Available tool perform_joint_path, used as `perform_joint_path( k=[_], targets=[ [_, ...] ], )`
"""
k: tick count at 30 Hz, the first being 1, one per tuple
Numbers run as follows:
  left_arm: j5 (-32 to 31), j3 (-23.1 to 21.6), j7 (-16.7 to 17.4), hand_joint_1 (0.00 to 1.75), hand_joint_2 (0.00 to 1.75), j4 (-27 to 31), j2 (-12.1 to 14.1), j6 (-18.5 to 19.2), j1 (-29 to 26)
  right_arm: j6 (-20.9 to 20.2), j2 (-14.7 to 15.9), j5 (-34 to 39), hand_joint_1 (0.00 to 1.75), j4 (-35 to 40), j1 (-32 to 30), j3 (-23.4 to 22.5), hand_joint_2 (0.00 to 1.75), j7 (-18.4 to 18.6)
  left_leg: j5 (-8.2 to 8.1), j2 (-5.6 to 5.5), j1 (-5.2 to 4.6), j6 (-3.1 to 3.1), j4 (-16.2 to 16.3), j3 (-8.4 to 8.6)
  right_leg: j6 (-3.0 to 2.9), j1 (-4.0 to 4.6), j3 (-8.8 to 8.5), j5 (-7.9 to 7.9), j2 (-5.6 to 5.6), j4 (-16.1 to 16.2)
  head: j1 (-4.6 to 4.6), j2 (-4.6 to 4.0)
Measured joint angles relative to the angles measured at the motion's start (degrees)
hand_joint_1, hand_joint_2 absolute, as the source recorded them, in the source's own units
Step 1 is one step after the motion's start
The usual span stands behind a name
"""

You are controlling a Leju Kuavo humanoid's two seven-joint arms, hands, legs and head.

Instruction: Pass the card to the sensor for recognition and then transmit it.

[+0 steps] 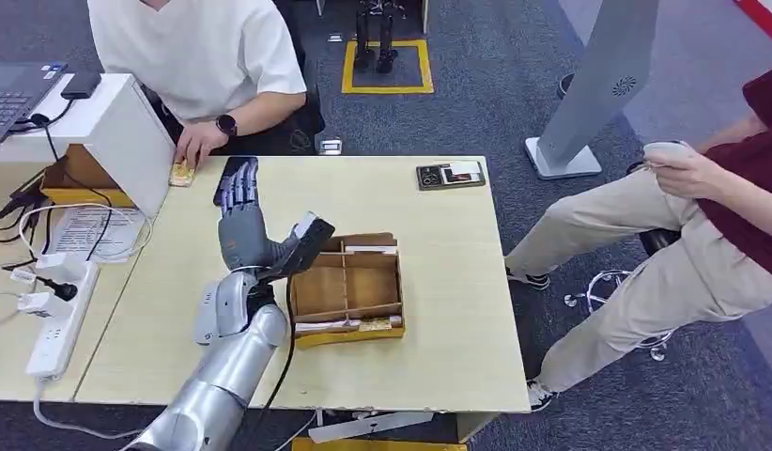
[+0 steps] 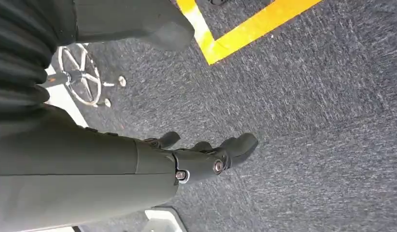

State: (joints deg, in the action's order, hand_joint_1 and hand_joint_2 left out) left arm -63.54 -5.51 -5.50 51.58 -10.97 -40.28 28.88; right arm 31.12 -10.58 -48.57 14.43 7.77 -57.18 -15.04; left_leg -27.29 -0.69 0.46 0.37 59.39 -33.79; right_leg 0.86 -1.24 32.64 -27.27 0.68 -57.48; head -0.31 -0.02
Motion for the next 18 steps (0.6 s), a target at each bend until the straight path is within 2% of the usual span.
perform_joint_path(
  k=[7,18],
  targets=[
    [11.07,0.24,-6.89,0.0,1.75,7.33,0.11,0.0,-6.48,0.22,0.0,2.08,0.0,0.0,-1.02,-0.2,1.75,-1.6,-0.04,-0.01,0.0,0.0,0.0,-0.02,0.01,0.0,0.01,-0.04,0.0,0.0,0.0,0.0],
    [19.13,0.22,-10.89,0.0,1.75,18.43,-0.07,0.02,-14.6,1.16,0.11,3.28,0.0,0.28,-2.29,-1.29,1.75,-2.38,-0.06,0.0,0.0,0.04,0.0,-0.01,0.01,0.0,0.02,-0.05,0.0,0.01,0.0,0.0]
  ],
)
